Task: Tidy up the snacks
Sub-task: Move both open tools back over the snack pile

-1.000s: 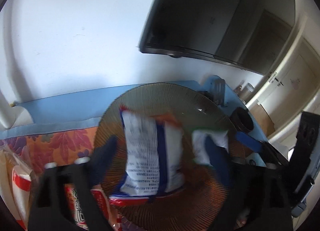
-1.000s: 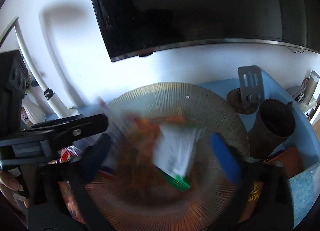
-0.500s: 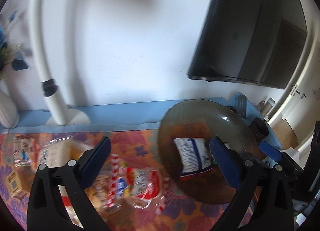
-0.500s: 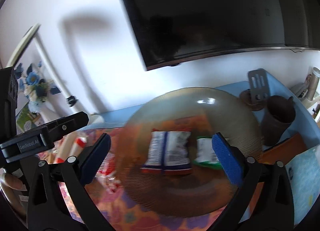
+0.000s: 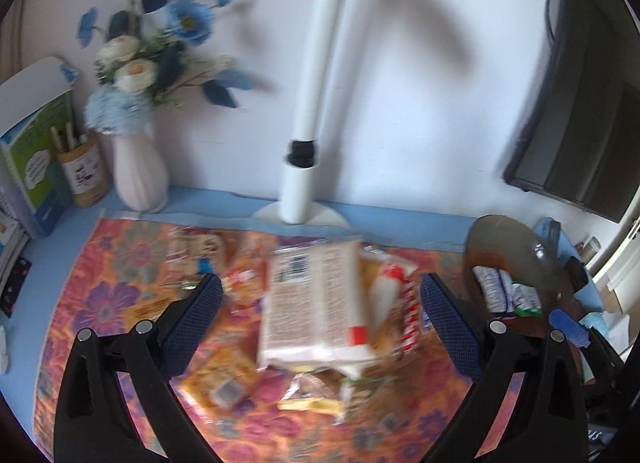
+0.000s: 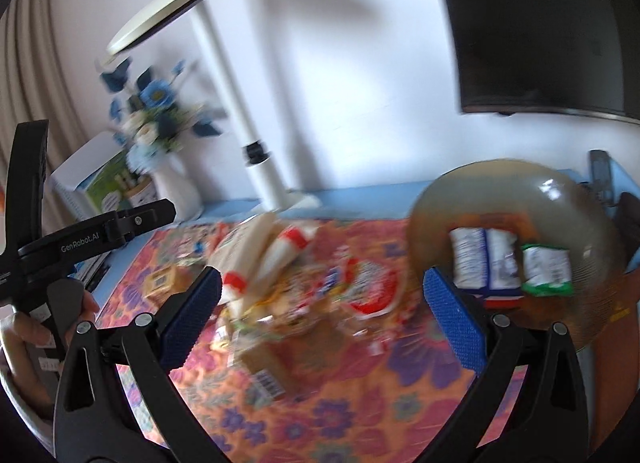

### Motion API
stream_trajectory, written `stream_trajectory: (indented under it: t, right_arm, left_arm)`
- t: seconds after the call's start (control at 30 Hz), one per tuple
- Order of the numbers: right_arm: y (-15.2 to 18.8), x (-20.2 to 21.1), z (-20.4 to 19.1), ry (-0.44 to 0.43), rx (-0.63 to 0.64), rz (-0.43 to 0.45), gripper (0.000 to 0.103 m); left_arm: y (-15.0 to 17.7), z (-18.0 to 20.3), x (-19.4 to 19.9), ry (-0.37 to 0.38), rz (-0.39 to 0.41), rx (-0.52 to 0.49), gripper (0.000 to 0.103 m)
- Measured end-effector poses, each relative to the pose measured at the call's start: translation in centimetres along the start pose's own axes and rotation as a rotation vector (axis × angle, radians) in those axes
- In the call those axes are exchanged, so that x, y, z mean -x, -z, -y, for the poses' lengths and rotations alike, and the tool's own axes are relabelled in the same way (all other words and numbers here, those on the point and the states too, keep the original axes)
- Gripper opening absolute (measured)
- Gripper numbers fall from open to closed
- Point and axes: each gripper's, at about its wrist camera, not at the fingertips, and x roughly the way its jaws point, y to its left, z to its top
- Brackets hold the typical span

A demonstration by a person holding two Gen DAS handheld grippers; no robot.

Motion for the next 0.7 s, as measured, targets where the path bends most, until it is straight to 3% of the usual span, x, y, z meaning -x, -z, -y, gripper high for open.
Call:
stream_trajectory:
  t: [0.2,0.33,0.47,0.7]
  right_arm:
    - [2.7,-2.2,-3.0,-0.056,0.07,-0.073,0.1]
    - [4.5,-3.6,-3.6,-0.09,0.079,-0.114,0.1]
    - [6.3,-5.2,-3.6,-0.101,0.06,-0.16,0.1]
    - [8.3,-7.1,-3.4,-0.088,0.049,-0.208,0.1]
  left_arm:
    - [3.3,-6.1,0.1,-0.053,-0.04,0.037,0.098]
    - [5.6,-9.3,-0.8,-0.017,-0.08,0.086,0.098]
    - [7.9,-10.4,-2.4,-0.005,-0.143,0.077,0.098]
    - [9.9,-9.4,-4.1,0.036,-0.173,-0.011,0.098]
